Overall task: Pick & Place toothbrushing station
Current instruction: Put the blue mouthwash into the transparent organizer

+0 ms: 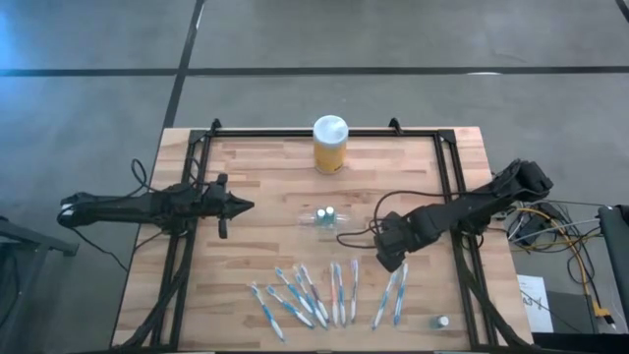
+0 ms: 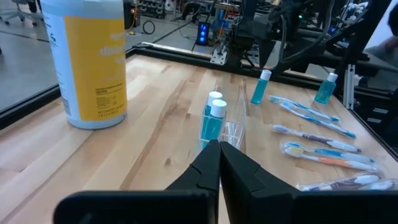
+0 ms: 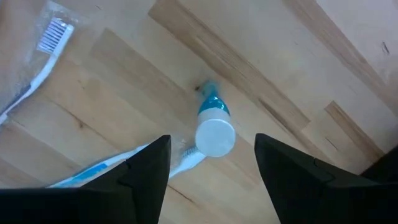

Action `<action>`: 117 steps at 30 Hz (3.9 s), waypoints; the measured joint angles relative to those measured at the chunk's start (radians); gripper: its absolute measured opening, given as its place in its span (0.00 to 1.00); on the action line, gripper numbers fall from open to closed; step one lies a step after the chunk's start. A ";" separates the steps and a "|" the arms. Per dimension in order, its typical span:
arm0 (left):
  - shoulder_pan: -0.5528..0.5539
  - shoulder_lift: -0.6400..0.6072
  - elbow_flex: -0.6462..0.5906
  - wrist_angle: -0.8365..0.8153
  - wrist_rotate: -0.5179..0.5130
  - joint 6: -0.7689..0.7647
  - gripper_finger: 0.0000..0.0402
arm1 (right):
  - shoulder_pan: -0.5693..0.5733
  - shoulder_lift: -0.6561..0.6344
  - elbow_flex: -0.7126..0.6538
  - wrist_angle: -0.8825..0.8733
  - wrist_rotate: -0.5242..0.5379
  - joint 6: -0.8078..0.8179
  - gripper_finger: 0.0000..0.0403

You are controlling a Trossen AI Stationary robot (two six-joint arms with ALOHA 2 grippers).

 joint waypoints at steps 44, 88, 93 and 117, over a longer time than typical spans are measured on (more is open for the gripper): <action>0.000 0.000 0.000 0.000 0.071 -0.007 0.03 | -0.042 0.004 -0.037 0.043 -0.045 -0.082 0.25; 0.000 0.000 -0.004 0.045 0.055 -0.010 0.03 | -0.299 0.461 0.979 -0.310 0.064 -1.141 0.20; 0.000 0.000 -0.013 0.045 0.055 -0.010 0.03 | -0.310 0.590 1.133 -0.379 0.055 -1.172 0.20; 0.000 0.001 -0.034 0.045 0.058 -0.025 0.03 | -0.340 0.701 1.278 -0.396 0.094 -1.155 0.20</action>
